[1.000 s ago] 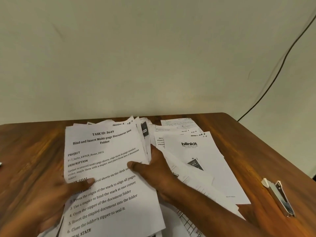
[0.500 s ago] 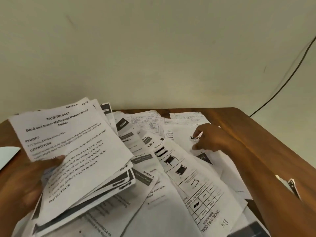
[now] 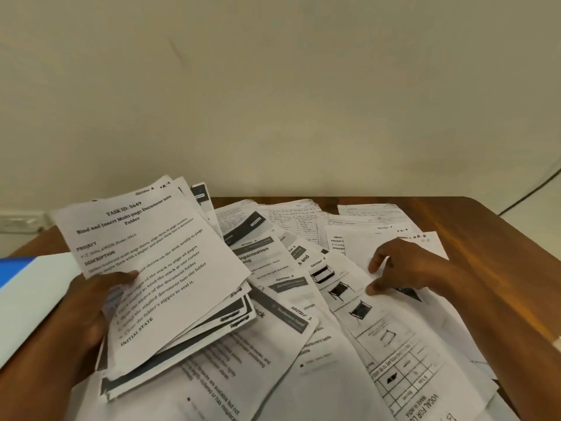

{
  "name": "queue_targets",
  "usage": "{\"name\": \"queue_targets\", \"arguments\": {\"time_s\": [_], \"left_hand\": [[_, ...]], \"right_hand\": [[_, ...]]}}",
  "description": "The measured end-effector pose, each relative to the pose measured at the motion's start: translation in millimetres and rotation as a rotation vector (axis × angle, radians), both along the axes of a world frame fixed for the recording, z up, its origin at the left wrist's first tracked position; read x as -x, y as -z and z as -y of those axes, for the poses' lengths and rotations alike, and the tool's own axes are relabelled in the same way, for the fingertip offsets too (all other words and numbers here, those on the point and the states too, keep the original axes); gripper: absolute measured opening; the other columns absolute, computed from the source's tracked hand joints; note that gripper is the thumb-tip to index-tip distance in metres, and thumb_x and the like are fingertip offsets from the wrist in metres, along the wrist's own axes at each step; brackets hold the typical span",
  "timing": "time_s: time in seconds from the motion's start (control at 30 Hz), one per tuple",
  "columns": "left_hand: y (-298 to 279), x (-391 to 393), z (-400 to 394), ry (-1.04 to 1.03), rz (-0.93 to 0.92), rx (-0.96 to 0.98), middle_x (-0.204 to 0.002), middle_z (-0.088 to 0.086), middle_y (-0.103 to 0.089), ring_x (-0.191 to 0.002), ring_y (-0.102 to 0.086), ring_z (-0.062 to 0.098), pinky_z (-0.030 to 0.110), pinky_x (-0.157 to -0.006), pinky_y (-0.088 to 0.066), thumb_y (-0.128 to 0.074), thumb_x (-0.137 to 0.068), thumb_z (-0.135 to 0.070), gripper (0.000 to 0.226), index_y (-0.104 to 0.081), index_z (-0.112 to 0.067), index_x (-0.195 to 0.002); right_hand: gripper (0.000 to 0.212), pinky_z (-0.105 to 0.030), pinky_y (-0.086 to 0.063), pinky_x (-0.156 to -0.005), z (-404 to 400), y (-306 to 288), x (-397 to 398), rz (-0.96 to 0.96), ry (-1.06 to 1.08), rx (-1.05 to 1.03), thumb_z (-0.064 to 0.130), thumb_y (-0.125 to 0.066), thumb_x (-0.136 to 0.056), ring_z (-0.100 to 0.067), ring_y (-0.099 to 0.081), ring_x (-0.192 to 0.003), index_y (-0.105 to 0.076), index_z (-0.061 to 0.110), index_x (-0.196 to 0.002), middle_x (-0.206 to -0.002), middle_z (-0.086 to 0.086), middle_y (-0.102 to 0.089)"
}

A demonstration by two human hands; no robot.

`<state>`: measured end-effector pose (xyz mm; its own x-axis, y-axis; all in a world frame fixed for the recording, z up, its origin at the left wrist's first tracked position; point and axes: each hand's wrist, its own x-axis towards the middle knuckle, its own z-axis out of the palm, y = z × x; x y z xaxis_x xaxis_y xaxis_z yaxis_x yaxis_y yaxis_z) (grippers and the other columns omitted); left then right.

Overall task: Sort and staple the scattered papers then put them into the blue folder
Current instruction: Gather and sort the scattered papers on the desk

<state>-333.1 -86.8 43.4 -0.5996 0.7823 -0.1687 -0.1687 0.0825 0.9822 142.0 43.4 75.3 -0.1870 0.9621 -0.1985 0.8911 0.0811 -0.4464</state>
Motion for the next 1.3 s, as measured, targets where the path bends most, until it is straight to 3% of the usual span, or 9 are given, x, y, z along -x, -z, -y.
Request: {"name": "queue_targets", "arguments": {"time_s": [0.13, 0.2, 0.37, 0.73, 0.87, 0.93, 1.07, 1.2, 1.3], "left_hand": [[-4, 10, 4, -0.056, 0.005, 0.054, -0.068, 0.002, -0.071, -0.074, -0.061, 0.016, 0.016, -0.047, -0.052, -0.054, -0.101, 0.004, 0.024, -0.056, -0.017, -0.088], [-3, 13, 6, -0.039, -0.005, 0.090, -0.065, 0.001, -0.070, -0.072, -0.060, 0.016, 0.012, -0.040, -0.047, -0.045, -0.106, -0.004, 0.025, -0.053, -0.017, -0.086], [-6, 21, 11, -0.017, -0.001, 0.098, -0.089, 0.007, -0.063, -0.079, -0.058, 0.019, 0.029, -0.066, -0.043, -0.059, -0.096, 0.004, 0.017, -0.062, -0.012, -0.095], [-10, 27, 17, -0.095, 0.056, 0.027, -0.093, 0.006, -0.070, -0.082, -0.066, 0.022, 0.031, -0.066, -0.047, -0.065, -0.087, 0.011, 0.029, -0.065, -0.017, -0.097], [-10, 28, 17, -0.112, 0.070, 0.018, -0.075, 0.001, -0.076, -0.061, -0.073, 0.014, 0.026, -0.055, -0.052, -0.065, -0.087, 0.009, 0.028, -0.065, -0.018, -0.094], [-10, 29, 18, -0.120, 0.075, 0.000, -0.077, 0.002, -0.077, -0.054, -0.073, 0.011, 0.028, -0.060, -0.053, -0.065, -0.087, 0.009, 0.028, -0.066, -0.018, -0.094], [-9, 31, 19, -0.130, 0.078, -0.013, -0.068, -0.002, -0.077, -0.077, -0.070, 0.021, 0.032, -0.066, -0.049, -0.065, -0.088, 0.008, 0.028, -0.067, -0.019, -0.095], [-6, 33, 17, -0.130, 0.087, -0.011, -0.094, 0.005, -0.072, -0.082, -0.068, 0.022, 0.033, -0.067, -0.048, -0.067, -0.088, 0.006, 0.027, -0.066, -0.019, -0.098], [-4, 33, 15, -0.127, 0.085, 0.008, -0.095, 0.005, -0.071, -0.082, -0.067, 0.021, 0.032, -0.068, -0.048, -0.067, -0.088, 0.005, 0.025, -0.066, -0.019, -0.097]], "right_hand": [[0.035, -0.028, -0.054, -0.082, 0, 4, 7, -0.020, -0.038, 0.008, 0.030, -0.095, -0.070, -0.015, -0.059, -0.095, -0.073, 0.024, -0.096, -0.105, 0.005, -0.065], [0.032, -0.028, -0.053, -0.078, -1, 6, 7, -0.038, -0.046, 0.018, 0.027, -0.095, -0.071, -0.017, -0.062, -0.093, -0.073, 0.022, -0.094, -0.101, 0.003, -0.067], [0.024, -0.026, -0.046, -0.070, -10, 15, 4, -0.040, -0.057, -0.024, 0.025, -0.096, -0.069, -0.018, -0.063, -0.083, -0.074, 0.022, -0.079, -0.087, 0.002, -0.070], [0.026, -0.026, -0.043, -0.066, -11, 17, 4, -0.040, -0.047, -0.068, 0.024, -0.096, -0.069, -0.015, -0.060, -0.077, -0.072, 0.020, -0.076, -0.081, 0.002, -0.068], [0.026, -0.027, -0.042, -0.065, -12, 19, 5, -0.064, -0.017, -0.074, 0.025, -0.096, -0.069, -0.017, -0.061, -0.080, -0.073, 0.019, -0.078, -0.084, 0.000, -0.069], [0.025, -0.029, -0.044, -0.068, -12, 20, 6, -0.103, 0.012, -0.073, 0.024, -0.097, -0.069, -0.020, -0.062, -0.083, -0.074, 0.017, -0.078, -0.087, -0.003, -0.070], [0.023, -0.031, -0.047, -0.072, -11, 23, 11, -0.151, 0.053, -0.067, 0.022, -0.096, -0.071, -0.023, -0.063, -0.090, -0.075, 0.015, -0.079, -0.090, -0.004, -0.071], [0.022, -0.031, -0.049, -0.073, -9, 25, 17, -0.194, 0.091, -0.076, 0.022, -0.095, -0.072, -0.021, -0.063, -0.090, -0.076, 0.015, -0.081, -0.092, -0.004, -0.071], [0.025, -0.030, -0.049, -0.073, -8, 28, 20, -0.239, 0.125, -0.098, 0.024, -0.095, -0.071, -0.019, -0.063, -0.088, -0.076, 0.015, -0.084, -0.093, -0.004, -0.071]]}}
